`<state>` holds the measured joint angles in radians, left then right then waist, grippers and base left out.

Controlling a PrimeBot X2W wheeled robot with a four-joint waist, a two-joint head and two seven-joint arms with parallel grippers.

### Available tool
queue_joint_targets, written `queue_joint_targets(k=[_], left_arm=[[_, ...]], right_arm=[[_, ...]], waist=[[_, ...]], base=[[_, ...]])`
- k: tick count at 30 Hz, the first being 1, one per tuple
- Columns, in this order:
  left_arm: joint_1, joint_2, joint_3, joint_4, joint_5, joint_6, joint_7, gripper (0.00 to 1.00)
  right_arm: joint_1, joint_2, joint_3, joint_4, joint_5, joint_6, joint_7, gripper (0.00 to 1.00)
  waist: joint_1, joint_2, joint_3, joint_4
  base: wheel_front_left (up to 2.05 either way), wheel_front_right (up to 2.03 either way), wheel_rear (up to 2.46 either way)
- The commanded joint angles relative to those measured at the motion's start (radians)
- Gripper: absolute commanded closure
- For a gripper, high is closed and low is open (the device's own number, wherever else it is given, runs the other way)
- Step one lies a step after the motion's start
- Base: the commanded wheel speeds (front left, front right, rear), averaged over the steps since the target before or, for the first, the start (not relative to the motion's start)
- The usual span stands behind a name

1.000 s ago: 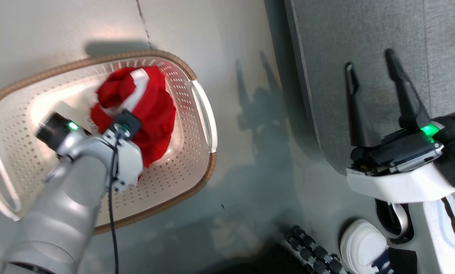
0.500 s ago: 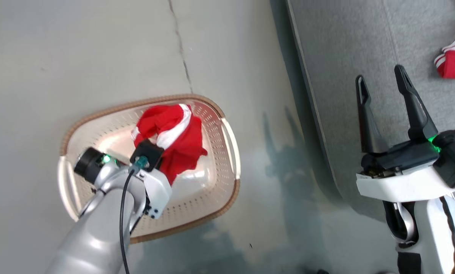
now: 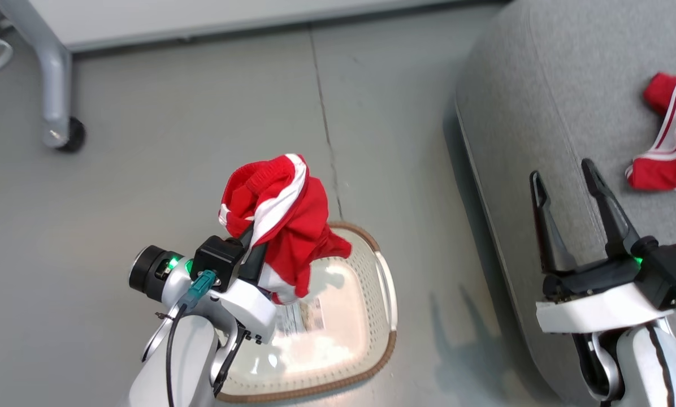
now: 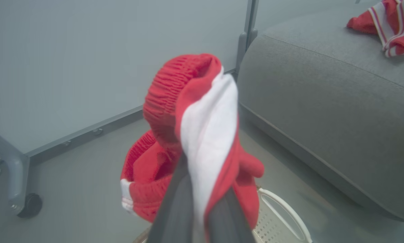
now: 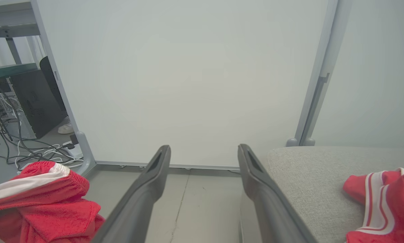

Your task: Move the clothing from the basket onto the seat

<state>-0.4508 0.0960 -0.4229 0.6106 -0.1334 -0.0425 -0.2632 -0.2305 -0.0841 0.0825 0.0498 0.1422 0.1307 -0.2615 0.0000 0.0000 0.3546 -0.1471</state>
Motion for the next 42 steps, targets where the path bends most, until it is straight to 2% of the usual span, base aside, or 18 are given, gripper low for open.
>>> queue_joint_targets(k=[1, 13, 17, 22, 29, 33, 37, 42], left_arm=[[0.033, -0.001, 0.024, -0.062, -0.005, 0.006, -0.002, 1.0], [0.171, -0.037, 0.187, -0.533, -0.002, 0.011, -0.002, 1.0], [0.169, -0.043, 0.195, -0.658, -0.009, -0.009, -0.002, 1.0], [0.157, -0.044, 0.174, -0.796, -0.043, 0.011, -0.001, 1.0], [0.18, -0.044, 0.096, -0.849, -0.056, 0.009, -0.001, 1.0], [0.203, -0.043, 0.001, -0.771, -0.066, -0.045, -0.002, 1.0], [0.214, -0.044, -0.025, -0.743, -0.088, -0.059, -0.002, 1.0], [0.201, -0.044, -0.008, -0.747, -0.087, -0.061, -0.002, 1.0]], right_arm=[[0.022, -0.009, 0.003, 0.009, 0.007, 0.0, -0.005, 0.0], [0.109, -0.006, 0.015, 0.039, 0.03, 0.0, -0.005, 0.0], [0.135, -0.002, 0.005, 0.04, 0.045, 0.0, -0.006, 0.0], [0.16, 0.0, 0.011, 0.045, 0.052, 0.0, -0.005, 0.0], [0.174, 0.007, 0.011, 0.037, 0.075, 0.0, -0.005, 0.0], [0.176, 0.012, 0.015, 0.039, 0.078, 0.0, -0.005, 0.0], [0.17, 0.013, 0.026, 0.034, 0.075, 0.0, -0.005, 0.0], [0.166, 0.009, 0.024, 0.027, 0.075, 0.0, -0.005, 0.0]], waist=[[0.0, 0.0, -0.104, 0.055], [0.0, 0.0, -0.26, 0.095], [0.0, 0.0, -0.29, 0.101], [0.0, 0.0, -0.319, 0.095], [0.0, 0.0, -0.339, 0.078], [0.0, 0.0, -0.344, 0.068], [0.0, 0.0, -0.339, 0.059], [0.0, 0.0, -0.333, 0.053]], base=[[0.0, 0.0, 0.0], [0.0, 0.0, 0.0], [0.0, 0.0, 0.0], [0.0, 0.0, 0.0], [0.0, 0.0, 0.0], [0.0, 0.0, 0.0], [0.0, 0.0, 0.0], [0.0, 0.0, 0.0]])
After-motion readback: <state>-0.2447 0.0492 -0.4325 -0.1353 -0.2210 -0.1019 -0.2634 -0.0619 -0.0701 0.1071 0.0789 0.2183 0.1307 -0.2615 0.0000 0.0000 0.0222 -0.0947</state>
